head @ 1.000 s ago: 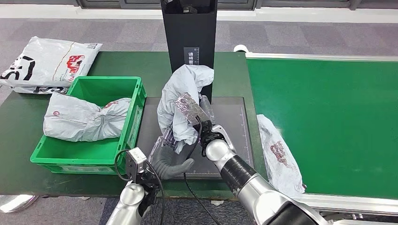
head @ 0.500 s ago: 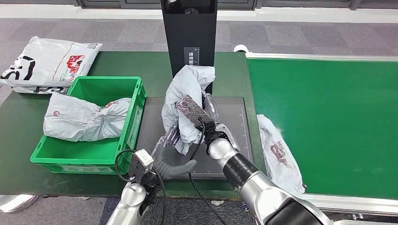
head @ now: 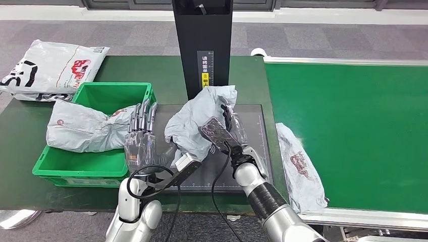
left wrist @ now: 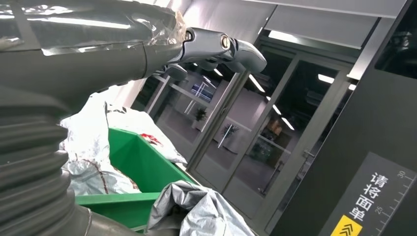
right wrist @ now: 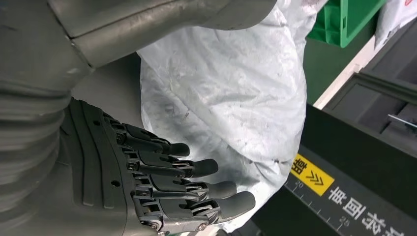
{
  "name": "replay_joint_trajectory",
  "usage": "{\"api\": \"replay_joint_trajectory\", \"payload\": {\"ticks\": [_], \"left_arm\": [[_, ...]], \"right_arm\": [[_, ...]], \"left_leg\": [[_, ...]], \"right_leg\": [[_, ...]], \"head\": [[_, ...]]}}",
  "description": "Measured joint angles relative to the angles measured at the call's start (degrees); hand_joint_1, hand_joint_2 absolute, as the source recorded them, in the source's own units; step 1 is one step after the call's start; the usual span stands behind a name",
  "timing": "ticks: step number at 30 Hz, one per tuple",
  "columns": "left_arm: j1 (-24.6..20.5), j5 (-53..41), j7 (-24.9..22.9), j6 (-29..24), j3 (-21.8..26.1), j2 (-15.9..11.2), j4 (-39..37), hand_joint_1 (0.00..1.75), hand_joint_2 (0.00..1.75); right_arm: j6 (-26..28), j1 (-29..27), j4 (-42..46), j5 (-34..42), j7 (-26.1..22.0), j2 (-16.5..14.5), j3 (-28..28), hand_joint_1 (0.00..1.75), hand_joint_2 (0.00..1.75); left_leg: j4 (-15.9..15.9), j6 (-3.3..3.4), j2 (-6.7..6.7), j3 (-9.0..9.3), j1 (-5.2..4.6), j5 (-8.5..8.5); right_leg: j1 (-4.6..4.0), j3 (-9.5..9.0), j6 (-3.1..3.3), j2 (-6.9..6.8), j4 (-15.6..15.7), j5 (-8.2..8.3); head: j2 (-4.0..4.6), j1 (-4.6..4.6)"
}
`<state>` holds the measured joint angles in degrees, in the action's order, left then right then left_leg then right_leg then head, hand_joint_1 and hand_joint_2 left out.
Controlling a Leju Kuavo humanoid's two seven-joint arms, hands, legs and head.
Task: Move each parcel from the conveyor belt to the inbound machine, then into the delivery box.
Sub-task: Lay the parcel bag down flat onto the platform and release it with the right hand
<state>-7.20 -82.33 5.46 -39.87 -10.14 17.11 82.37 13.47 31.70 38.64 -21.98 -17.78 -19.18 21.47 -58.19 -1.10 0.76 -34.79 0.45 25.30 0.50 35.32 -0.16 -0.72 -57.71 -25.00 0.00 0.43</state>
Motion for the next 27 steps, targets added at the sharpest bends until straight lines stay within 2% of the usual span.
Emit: {"api": "replay_joint_trajectory", "payload": {"ticks": [11,13,14,16,19,20,22,27], "left_arm": [[0.04,-0.44,-0.29,0.0,0.0,0.0,0.43,0.0,1.75],[-0.04,-2.96,-2.49,0.0,-0.01,-0.2,0.83,0.0,1.75],[-0.42,-4.66,-5.26,0.01,-0.07,-0.69,1.15,0.0,1.75],[-2.74,-6.89,-15.06,0.5,-1.27,-3.59,1.65,0.0,1.75],[-9.76,-7.5,-37.58,2.75,-8.45,-12.3,1.6,0.0,1.75],[-11.92,-7.58,-42.04,3.41,-11.25,-15.34,1.55,0.0,1.75],[-14.75,-7.65,-43.88,4.2,-15.0,-20.01,1.57,0.0,1.75],[-16.83,-7.67,-43.69,6.25,-18.51,-27.28,3.26,0.0,1.75]], "right_arm": [[-0.09,-0.42,0.88,-0.08,-0.01,-0.08,-1.07,0.0,1.75],[-0.51,-0.43,0.9,-0.16,-0.04,-0.09,-1.16,0.0,1.75],[-0.83,-0.44,0.9,-0.41,-0.08,-0.15,-1.33,0.0,1.75],[-1.13,-0.44,0.91,-1.94,0.2,-0.28,-1.68,0.0,1.75],[-1.74,-0.43,1.36,-6.21,2.5,-0.22,-1.8,0.0,1.75],[-2.48,-0.41,1.71,-7.32,3.19,-0.03,-1.8,0.0,1.75],[-3.77,-0.37,2.72,-8.41,3.14,0.49,-1.8,0.0,1.75],[-1.98,-1.15,8.91,-7.57,-2.58,1.6,-1.81,0.0,1.75]], "left_leg": [[0.0,-0.01,0.0,0.01,0.0,-0.01],[0.0,-0.01,0.0,0.01,0.0,-0.01],[0.0,-0.01,0.0,0.0,0.01,-0.01],[0.01,-0.07,-0.02,-0.02,0.02,-0.06],[0.02,-0.25,0.02,-0.05,0.07,-0.16],[0.02,-0.3,0.04,-0.06,0.09,-0.2],[0.03,-0.39,0.04,-0.06,0.14,-0.28],[0.03,-0.46,0.19,-0.06,0.13,-0.26]], "right_leg": [[-0.01,0.0,0.02,0.01,0.0,0.01],[-0.01,0.0,0.02,0.01,0.0,0.01],[-0.01,0.0,0.02,0.0,0.0,0.01],[-0.04,0.02,0.05,-0.02,0.0,0.03],[-0.11,0.07,0.22,-0.02,-0.01,0.14],[-0.16,0.08,0.27,-0.02,-0.02,0.17],[-0.25,0.09,0.33,-0.01,-0.07,0.2],[-0.27,0.19,0.39,0.12,-0.12,0.23]], "head": [[0.0,0.0],[0.0,0.0],[0.0,0.0],[0.0,0.01],[0.0,0.0],[0.0,-0.02],[0.0,-0.03],[0.0,-0.02]]}}
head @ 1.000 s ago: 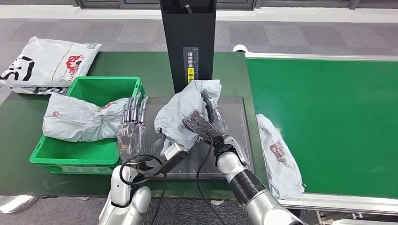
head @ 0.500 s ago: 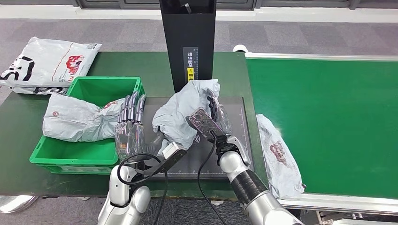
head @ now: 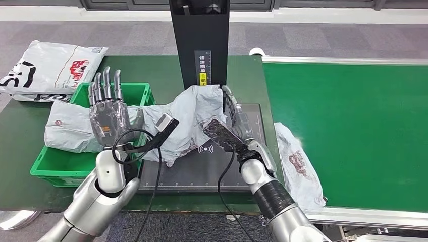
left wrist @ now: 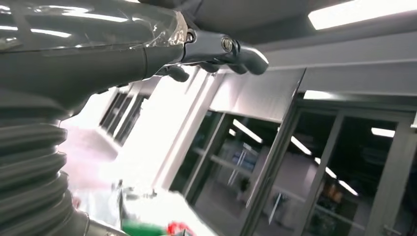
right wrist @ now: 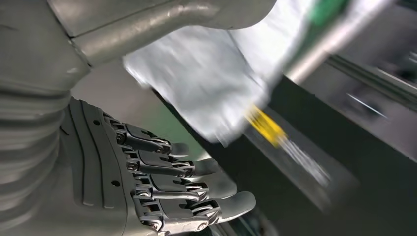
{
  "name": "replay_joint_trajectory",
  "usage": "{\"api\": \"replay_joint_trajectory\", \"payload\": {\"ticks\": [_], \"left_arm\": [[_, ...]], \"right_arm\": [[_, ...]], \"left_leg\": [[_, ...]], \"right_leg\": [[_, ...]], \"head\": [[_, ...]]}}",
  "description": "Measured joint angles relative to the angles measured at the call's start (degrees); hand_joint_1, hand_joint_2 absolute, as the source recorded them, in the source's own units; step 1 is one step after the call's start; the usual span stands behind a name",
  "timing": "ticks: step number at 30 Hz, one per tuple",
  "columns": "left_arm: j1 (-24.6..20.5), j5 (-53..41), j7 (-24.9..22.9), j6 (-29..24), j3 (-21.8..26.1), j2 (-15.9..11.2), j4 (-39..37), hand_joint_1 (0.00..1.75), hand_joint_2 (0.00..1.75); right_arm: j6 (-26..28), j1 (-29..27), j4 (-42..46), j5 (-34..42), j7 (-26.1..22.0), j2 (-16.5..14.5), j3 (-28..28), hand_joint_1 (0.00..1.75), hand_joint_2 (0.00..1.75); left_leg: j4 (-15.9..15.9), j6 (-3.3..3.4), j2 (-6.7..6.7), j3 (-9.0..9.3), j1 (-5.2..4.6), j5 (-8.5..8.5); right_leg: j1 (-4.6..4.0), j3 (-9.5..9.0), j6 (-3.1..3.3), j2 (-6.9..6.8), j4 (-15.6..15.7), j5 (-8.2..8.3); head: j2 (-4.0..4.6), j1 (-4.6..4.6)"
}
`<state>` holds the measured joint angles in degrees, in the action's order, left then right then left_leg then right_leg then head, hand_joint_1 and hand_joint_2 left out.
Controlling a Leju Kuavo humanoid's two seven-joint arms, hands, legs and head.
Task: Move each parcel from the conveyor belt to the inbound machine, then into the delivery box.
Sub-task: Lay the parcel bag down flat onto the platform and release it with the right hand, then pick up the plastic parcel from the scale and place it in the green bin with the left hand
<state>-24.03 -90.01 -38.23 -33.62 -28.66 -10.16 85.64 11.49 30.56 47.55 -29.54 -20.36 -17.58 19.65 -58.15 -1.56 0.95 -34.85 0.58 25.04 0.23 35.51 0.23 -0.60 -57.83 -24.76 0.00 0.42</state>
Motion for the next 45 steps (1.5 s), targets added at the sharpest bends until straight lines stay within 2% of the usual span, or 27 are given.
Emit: {"api": "replay_joint_trajectory", "payload": {"ticks": [3,5,7,11,13,19,26,29,31,32,36,39,42,45], "left_arm": [[-0.32,0.0,0.0,0.36,-0.51,-2.62,0.96,0.0,1.75],[-0.29,0.0,0.0,1.26,-0.87,-3.99,1.93,0.0,1.75],[-0.21,0.0,0.0,2.66,-1.02,-5.45,3.11,0.0,1.75],[-0.02,0.0,0.0,4.51,-1.03,-8.92,5.46,0.0,1.75],[-0.01,0.0,0.0,4.75,-1.03,-10.35,6.35,0.0,1.75],[-0.11,0.0,0.0,4.85,-1.03,-11.72,7.53,0.0,1.75],[-2.22,0.0,0.0,7.31,-3.1,-11.36,6.75,0.0,1.75],[-3.7,0.0,0.16,10.15,-6.33,-9.24,4.31,0.0,1.75],[-3.84,0.0,2.35,11.8,-9.2,-6.0,0.85,0.0,1.75],[-3.52,0.0,5.23,12.63,-10.22,-3.88,-1.47,0.0,1.75],[-2.81,0.01,23.51,14.92,-9.67,5.18,-13.51,0.0,1.75],[-3.8,0.02,31.47,16.31,-6.86,10.79,-24.41,0.0,1.75],[-5.0,0.02,33.78,16.24,-4.66,14.4,-33.33,0.0,1.75],[-6.59,0.03,34.8,17.1,-3.09,16.67,-39.19,0.0,1.75]], "right_arm": [[0.46,-0.71,3.36,0.22,-0.65,0.53,-0.01,0.0,1.75],[0.91,-3.28,8.35,0.38,-0.46,1.05,-0.07,0.0,1.75],[2.94,-7.76,16.81,0.64,-1.15,1.68,-0.24,0.0,1.75],[12.9,-19.8,37.71,0.39,-5.31,2.72,-1.58,0.0,1.75],[15.91,-24.02,45.43,0.16,-6.51,2.98,-2.18,0.0,1.75],[18.52,-31.74,58.22,2.19,-8.62,3.96,-3.15,0.0,1.75],[20.24,-37.28,63.62,4.23,-10.09,5.89,-3.37,0.0,1.75],[19.77,-38.81,64.65,4.35,-10.32,6.35,-3.71,0.0,1.75],[18.63,-39.45,65.07,4.61,-10.49,6.54,-4.25,0.0,1.75],[17.94,-39.6,65.17,4.81,-10.61,6.61,-4.56,0.0,1.75],[14.84,-39.57,65.25,5.74,-10.93,6.74,-5.81,0.0,1.75],[12.52,-39.13,65.08,6.5,-11.09,6.75,-6.56,0.0,1.75],[11.3,-38.31,64.68,6.79,-11.2,6.76,-7.26,0.0,1.75],[10.52,-37.63,64.29,6.85,-11.17,6.76,-7.73,0.0,1.75]], "left_leg": [[0.0,-0.04,0.02,0.01,0.0,0.03],[0.0,-0.04,-0.08,-0.01,0.0,0.03],[0.0,-0.05,-0.17,-0.04,0.0,0.06],[0.02,-0.06,-0.27,-0.05,0.0,0.23],[0.03,-0.11,-0.17,-0.02,0.0,0.34],[0.04,-0.11,-0.09,0.05,0.0,0.38],[0.03,-0.11,-0.06,0.12,0.0,0.38],[0.03,-0.11,-0.11,0.15,-0.04,0.38],[0.03,-0.06,-0.15,0.17,-0.07,0.41],[0.02,-0.04,-0.16,0.17,-0.08,0.43],[-0.01,0.07,-0.14,0.14,-0.14,0.49],[-0.01,0.12,-0.08,0.16,-0.2,0.53],[0.0,0.13,-0.08,0.17,-0.17,0.49],[0.02,0.13,-0.2,0.18,-0.13,0.45]], "right_leg": [[0.0,0.03,0.02,0.06,0.0,-0.02],[-0.01,0.01,0.06,-0.01,0.0,-0.06],[-0.01,0.0,0.08,-0.08,0.0,-0.1],[0.0,-0.05,0.09,-0.18,0.0,-0.33],[0.0,-0.05,0.13,-0.15,0.0,-0.38],[0.0,-0.05,0.16,-0.11,0.0,-0.44],[0.01,-0.08,0.17,-0.09,0.0,-0.42],[0.04,-0.14,0.16,-0.11,0.0,-0.43],[0.08,-0.2,0.14,-0.13,0.0,-0.44],[0.09,-0.22,0.12,-0.13,0.0,-0.44],[0.17,-0.22,0.05,-0.14,0.0,-0.4],[0.23,-0.22,0.02,-0.11,0.0,-0.38],[0.25,-0.22,0.03,-0.13,0.0,-0.38],[0.21,-0.31,0.03,-0.23,-0.01,-0.42]], "head": [[0.0,0.0],[0.0,0.01],[0.0,0.01],[0.0,0.01],[0.0,0.02],[0.0,0.0],[0.0,0.0],[0.0,0.0],[0.0,0.0],[0.0,0.01],[0.0,0.01],[0.0,0.02],[0.0,0.01],[0.0,0.02]]}}
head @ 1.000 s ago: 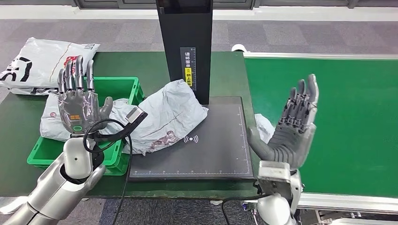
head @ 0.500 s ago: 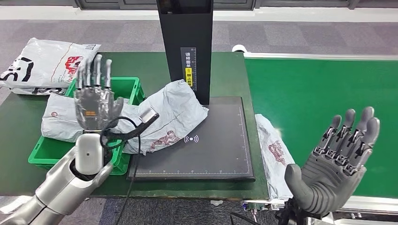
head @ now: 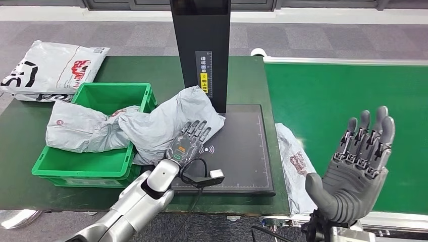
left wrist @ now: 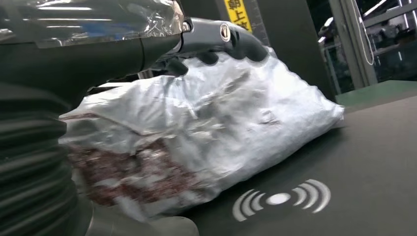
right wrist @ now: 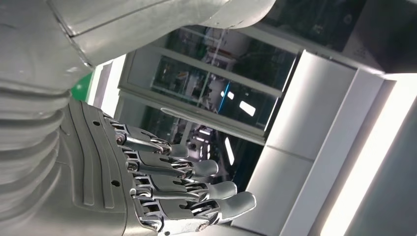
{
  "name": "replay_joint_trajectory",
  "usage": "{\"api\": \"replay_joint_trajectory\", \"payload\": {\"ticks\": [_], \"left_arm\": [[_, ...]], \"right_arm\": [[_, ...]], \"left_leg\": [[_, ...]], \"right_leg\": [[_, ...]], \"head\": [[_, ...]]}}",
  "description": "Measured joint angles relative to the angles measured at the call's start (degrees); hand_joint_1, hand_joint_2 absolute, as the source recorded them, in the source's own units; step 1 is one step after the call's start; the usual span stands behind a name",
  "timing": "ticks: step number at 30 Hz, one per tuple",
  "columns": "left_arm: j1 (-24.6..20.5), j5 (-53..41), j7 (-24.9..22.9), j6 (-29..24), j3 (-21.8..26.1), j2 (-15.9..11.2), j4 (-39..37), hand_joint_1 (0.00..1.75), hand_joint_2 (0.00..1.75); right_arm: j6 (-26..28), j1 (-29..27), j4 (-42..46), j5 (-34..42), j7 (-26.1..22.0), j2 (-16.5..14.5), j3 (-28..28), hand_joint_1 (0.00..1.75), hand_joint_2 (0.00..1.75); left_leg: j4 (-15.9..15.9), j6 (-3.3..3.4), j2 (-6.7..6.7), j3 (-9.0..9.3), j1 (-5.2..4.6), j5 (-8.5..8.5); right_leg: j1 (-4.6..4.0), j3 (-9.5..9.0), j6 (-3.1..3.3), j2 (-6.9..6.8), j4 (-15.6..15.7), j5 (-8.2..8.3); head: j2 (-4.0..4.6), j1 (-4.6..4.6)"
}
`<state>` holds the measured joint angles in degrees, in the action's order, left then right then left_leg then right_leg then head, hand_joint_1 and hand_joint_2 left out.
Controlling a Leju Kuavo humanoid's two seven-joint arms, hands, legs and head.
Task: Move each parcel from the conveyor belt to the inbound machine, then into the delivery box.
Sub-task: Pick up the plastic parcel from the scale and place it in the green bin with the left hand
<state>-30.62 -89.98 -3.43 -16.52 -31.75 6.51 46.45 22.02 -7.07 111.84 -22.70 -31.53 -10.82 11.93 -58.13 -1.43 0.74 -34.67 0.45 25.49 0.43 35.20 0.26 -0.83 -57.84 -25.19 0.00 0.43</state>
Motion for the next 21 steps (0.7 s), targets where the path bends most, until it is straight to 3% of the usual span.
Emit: {"api": "replay_joint_trajectory", "payload": {"ticks": [8,16,18,21], "left_arm": [[-5.33,0.02,2.31,1.99,3.26,2.59,-10.16,0.0,1.75],[-8.73,0.02,-0.82,3.26,4.06,2.84,-15.87,0.0,1.75],[-9.2,0.02,-2.94,2.98,4.08,2.82,-16.61,0.0,1.75],[-9.97,0.02,-10.28,1.45,4.06,2.4,-17.63,0.0,1.75]], "right_arm": [[-1.54,1.44,-0.94,0.07,0.34,0.0,-0.51,0.0,1.75],[-2.47,2.02,-1.45,0.05,0.32,-0.02,-0.76,0.0,1.75],[-2.64,2.04,-1.52,0.02,0.32,-0.02,-0.84,0.0,1.75],[-3.18,2.04,-1.54,-0.31,0.34,-0.02,-1.14,0.0,1.75]], "left_leg": [[0.06,0.02,-0.05,0.5,0.01,0.09],[0.08,0.11,-0.09,0.51,-0.02,0.29],[0.08,0.09,-0.09,0.55,-0.02,0.26],[0.08,0.04,-0.03,0.74,-0.01,0.21]], "right_leg": [[-0.04,-0.59,-0.08,-0.04,0.0,-0.21],[0.0,-1.09,-0.16,-0.09,0.0,-0.31],[0.0,-1.13,-0.15,-0.08,0.0,-0.31],[-0.01,-1.09,-0.1,-0.02,0.0,-0.26]], "head": [[0.0,0.0],[0.0,-0.01],[0.0,-0.01],[0.0,0.0]]}}
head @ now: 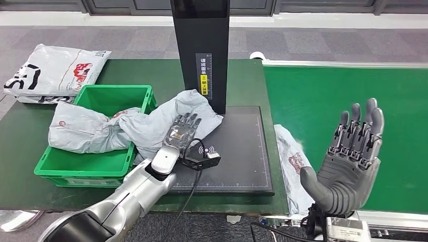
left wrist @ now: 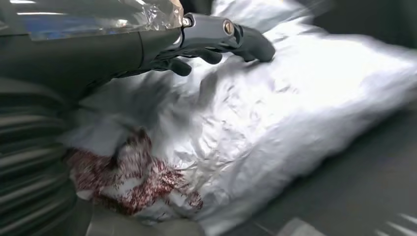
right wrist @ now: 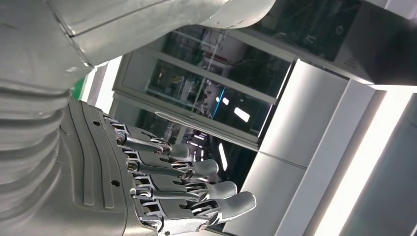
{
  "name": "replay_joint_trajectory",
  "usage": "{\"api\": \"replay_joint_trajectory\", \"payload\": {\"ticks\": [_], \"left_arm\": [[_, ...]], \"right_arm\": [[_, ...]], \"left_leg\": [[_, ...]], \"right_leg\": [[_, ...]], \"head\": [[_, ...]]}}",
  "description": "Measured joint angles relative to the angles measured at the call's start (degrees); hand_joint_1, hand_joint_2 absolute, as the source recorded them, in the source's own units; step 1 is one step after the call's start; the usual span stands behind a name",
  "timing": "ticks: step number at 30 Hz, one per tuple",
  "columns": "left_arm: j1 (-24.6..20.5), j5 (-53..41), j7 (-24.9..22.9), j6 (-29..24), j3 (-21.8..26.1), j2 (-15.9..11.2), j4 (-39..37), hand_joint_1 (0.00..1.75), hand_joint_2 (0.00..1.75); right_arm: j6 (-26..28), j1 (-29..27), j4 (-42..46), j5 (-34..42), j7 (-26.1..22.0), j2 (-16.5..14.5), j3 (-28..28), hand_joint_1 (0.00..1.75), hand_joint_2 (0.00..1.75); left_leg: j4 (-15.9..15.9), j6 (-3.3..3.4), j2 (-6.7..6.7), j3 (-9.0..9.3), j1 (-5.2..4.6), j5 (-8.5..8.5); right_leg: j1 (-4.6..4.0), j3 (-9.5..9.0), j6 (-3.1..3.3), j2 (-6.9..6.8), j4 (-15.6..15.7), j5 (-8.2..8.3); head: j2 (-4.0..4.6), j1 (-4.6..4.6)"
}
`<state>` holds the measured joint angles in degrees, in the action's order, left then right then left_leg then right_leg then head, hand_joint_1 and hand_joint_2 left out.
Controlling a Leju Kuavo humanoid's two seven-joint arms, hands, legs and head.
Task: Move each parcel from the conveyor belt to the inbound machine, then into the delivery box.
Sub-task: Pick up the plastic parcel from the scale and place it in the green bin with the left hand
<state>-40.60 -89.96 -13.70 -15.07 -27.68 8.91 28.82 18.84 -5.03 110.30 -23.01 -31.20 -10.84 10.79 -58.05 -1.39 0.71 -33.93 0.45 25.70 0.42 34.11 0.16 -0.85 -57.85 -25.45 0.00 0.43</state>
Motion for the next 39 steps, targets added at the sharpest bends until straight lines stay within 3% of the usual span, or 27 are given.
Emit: {"api": "replay_joint_trajectory", "payload": {"ticks": [5,10,16,17,20,21,22,26,39], "left_arm": [[-1.44,0.0,-10.46,-2.0,-0.7,-1.74,-0.23,0.0,1.75],[-2.88,0.0,-20.7,0.62,-4.17,-4.85,2.84,0.0,1.75],[-3.8,0.0,-24.25,3.6,-8.95,-7.62,4.99,0.0,1.75],[-3.9,0.0,-24.28,3.49,-9.59,-7.79,4.87,0.16,1.75],[-4.23,0.0,-24.31,3.04,-11.22,-8.05,4.24,1.11,1.75],[-4.33,0.0,-24.31,2.92,-11.66,-8.08,3.97,1.27,1.75],[-4.4,0.0,-24.31,2.76,-12.08,-8.09,3.71,1.27,1.75],[-4.46,0.0,-24.3,2.0,-13.4,-8.08,2.94,1.74,1.75],[-4.46,0.0,-23.93,1.08,-14.87,-8.06,2.75,1.75,1.75]], "right_arm": [[-0.49,-0.06,0.02,-1.32,0.44,-0.03,-0.29,0.0,1.75],[-0.77,-0.02,0.03,-3.13,1.8,-0.25,-0.29,0.0,1.75],[-0.8,0.0,0.05,-3.37,2.06,-0.31,-0.29,0.0,1.75],[-0.85,0.0,0.06,-3.33,2.02,-0.31,-0.29,0.0,1.75],[-1.13,0.0,0.06,-3.17,1.92,-0.31,-0.29,0.0,1.75],[-1.22,0.0,0.06,-3.08,1.88,-0.31,-0.29,0.0,1.75],[-1.31,0.0,0.07,-2.97,1.82,-0.31,-0.29,0.0,1.75],[-1.46,-0.01,0.09,-2.72,1.6,-0.31,-0.29,0.0,1.75],[-0.82,-0.34,0.97,-2.3,0.95,-0.31,-0.29,0.0,1.75]], "left_leg": [[0.01,-0.16,0.12,0.16,0.04,-0.21],[0.05,-0.2,0.15,0.02,0.11,-0.22],[0.09,-0.23,0.16,-0.04,0.11,-0.21],[0.09,-0.23,0.16,-0.05,0.11,-0.2],[0.09,-0.24,0.14,-0.07,0.1,-0.2],[0.09,-0.24,0.14,-0.07,0.1,-0.2],[0.09,-0.24,0.14,-0.07,0.1,-0.2],[0.09,-0.24,0.14,-0.09,0.09,-0.19],[0.09,-0.26,0.18,-0.11,0.1,-0.18]], "right_leg": [[-0.01,0.33,0.13,0.14,-0.02,0.19],[-0.03,0.49,0.16,0.17,-0.03,0.18],[-0.03,0.58,0.2,0.19,-0.03,0.15],[-0.03,0.59,0.2,0.19,-0.03,0.15],[-0.03,0.6,0.2,0.18,-0.03,0.14],[-0.03,0.6,0.2,0.17,-0.03,0.14],[-0.03,0.6,0.2,0.17,-0.03,0.14],[-0.03,0.62,0.19,0.17,-0.03,0.14],[-0.03,0.67,0.2,0.21,-0.03,0.14]], "head": [[0.0,0.0],[0.0,0.0],[0.0,-0.01],[0.0,-0.01],[0.0,-0.01],[0.0,-0.01],[0.0,-0.01],[0.0,-0.02],[0.0,-0.01]]}}
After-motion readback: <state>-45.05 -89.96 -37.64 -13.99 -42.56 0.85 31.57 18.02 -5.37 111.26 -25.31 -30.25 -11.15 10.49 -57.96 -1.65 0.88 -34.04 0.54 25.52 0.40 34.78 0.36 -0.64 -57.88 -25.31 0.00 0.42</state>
